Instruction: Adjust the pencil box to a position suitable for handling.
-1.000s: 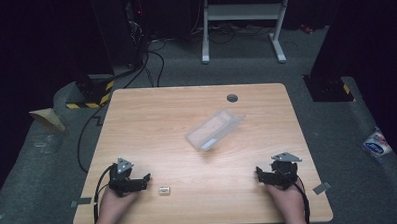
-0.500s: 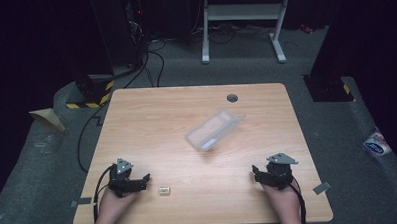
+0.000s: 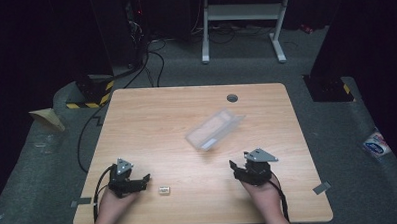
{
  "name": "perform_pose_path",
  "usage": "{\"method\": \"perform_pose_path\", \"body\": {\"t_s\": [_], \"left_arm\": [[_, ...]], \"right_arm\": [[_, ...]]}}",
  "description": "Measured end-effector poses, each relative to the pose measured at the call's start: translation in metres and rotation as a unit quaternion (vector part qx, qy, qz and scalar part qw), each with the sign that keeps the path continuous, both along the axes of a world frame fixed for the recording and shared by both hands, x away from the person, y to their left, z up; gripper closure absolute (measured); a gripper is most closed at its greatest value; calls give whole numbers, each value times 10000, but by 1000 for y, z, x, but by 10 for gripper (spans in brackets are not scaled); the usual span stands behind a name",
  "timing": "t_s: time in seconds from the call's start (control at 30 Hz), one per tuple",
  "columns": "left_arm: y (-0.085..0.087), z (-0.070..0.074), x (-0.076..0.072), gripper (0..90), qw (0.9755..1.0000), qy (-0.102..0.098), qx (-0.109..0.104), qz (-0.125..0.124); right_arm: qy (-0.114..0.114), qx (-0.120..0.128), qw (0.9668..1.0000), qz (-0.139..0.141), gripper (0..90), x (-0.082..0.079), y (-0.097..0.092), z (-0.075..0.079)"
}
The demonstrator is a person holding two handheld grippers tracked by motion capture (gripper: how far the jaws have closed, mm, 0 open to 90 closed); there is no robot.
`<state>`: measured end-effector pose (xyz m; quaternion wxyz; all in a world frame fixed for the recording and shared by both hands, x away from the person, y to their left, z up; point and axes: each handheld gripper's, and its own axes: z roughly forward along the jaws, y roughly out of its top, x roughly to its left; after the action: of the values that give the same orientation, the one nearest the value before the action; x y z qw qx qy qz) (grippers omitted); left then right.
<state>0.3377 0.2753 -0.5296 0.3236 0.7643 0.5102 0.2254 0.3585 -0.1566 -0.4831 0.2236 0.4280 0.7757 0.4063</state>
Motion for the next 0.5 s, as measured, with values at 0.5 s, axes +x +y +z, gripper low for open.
{"method": "perform_pose_path", "body": {"t_s": [0.5], "left_arm": [[0, 0, 0, 95, 10000, 5, -11, -21]], "right_arm": [[-86, -215, 9957, 895, 576, 50, 84, 28]]}}
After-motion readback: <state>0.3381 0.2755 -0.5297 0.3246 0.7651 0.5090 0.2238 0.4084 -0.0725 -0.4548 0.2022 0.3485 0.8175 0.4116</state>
